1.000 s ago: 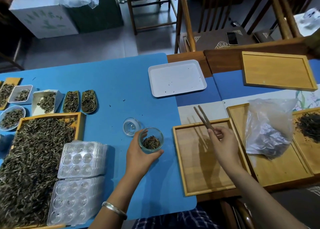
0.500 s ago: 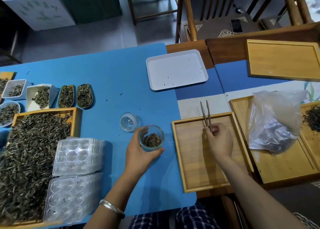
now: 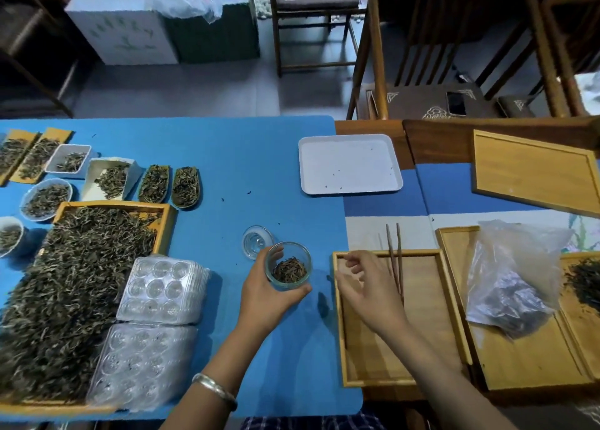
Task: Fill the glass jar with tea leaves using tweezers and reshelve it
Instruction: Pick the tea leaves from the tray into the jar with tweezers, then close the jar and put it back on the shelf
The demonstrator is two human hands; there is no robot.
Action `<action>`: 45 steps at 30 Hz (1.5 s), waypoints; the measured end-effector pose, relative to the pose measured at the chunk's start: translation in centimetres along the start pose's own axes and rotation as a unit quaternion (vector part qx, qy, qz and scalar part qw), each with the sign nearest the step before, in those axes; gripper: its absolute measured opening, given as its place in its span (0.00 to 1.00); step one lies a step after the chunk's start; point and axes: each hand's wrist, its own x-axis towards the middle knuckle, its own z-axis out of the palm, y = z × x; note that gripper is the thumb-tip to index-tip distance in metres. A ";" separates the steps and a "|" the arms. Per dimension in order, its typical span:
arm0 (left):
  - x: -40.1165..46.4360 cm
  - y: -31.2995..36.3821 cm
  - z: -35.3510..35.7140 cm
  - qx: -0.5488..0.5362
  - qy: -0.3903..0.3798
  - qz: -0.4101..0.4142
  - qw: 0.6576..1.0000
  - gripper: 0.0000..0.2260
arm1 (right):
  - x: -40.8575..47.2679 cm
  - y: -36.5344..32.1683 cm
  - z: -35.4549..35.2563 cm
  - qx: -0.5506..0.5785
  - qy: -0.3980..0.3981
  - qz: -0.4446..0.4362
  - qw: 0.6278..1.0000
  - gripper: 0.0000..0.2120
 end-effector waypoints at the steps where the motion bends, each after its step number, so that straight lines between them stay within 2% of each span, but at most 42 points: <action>1: 0.0 0.1 -0.2 -0.008 0.009 0.003 1.000 0.32 | 0.2 -0.8 0.7 0.005 -0.038 -0.014 0.999 0.21; 4: -0.2 0.1 -0.9 -0.034 0.038 0.005 0.999 0.31 | 0.9 -2.5 3.0 0.026 -0.139 -0.028 0.990 0.34; 6: -0.4 -0.4 -1.2 -0.052 0.045 0.007 0.998 0.31 | 1.3 -3.3 4.4 0.041 -0.182 -0.039 0.982 0.38; 10: -1.0 -1.7 -2.1 -0.065 0.061 0.003 0.996 0.33 | 1.7 -4.5 6.8 0.061 -0.213 -0.091 0.971 0.31; 18: -1.7 -4.6 -3.0 -0.021 0.054 -0.027 0.998 0.33 | 0.7 -3.8 9.6 0.028 -0.235 -0.093 0.967 0.25; 21: -2.0 -5.6 -2.9 -0.014 0.050 -0.015 0.999 0.32 | 0.8 -3.1 10.2 0.011 -0.245 -0.098 0.964 0.26; 25: -2.4 -6.6 -2.9 -0.011 0.047 0.002 0.999 0.33 | 1.9 -1.8 9.2 -0.036 -0.304 -0.152 0.940 0.31; 27: -2.4 -6.9 -3.0 -0.004 0.045 0.011 0.999 0.33 | 3.2 -1.2 8.2 -0.062 -0.289 -0.167 0.941 0.29; 31: -2.1 -7.4 -3.1 -0.006 0.044 0.014 0.999 0.34 | 7.4 -1.5 6.9 -0.005 -0.193 -0.108 0.975 0.23; 34: -2.1 -7.6 -3.1 -0.008 0.042 0.015 0.999 0.34 | 10.9 -2.6 7.2 0.004 -0.185 -0.106 0.977 0.20; 37: -2.2 -7.6 -2.9 -0.007 0.045 0.019 0.999 0.35 | 14.2 -3.3 8.1 -0.049 -0.219 -0.162 0.961 0.22; 41: -2.1 -7.8 -2.8 0.001 0.053 0.019 0.998 0.35 | 16.6 -3.5 10.0 -0.129 -0.290 -0.242 0.917 0.30; 43: -2.1 -8.0 -2.8 0.000 0.060 0.017 0.998 0.35 | 16.7 -3.5 11.1 -0.129 -0.320 -0.289 0.893 0.35; 45: -2.1 -8.1 -2.8 -0.003 0.066 0.019 0.998 0.35 | 16.7 -3.4 12.0 -0.106 -0.328 -0.312 0.885 0.39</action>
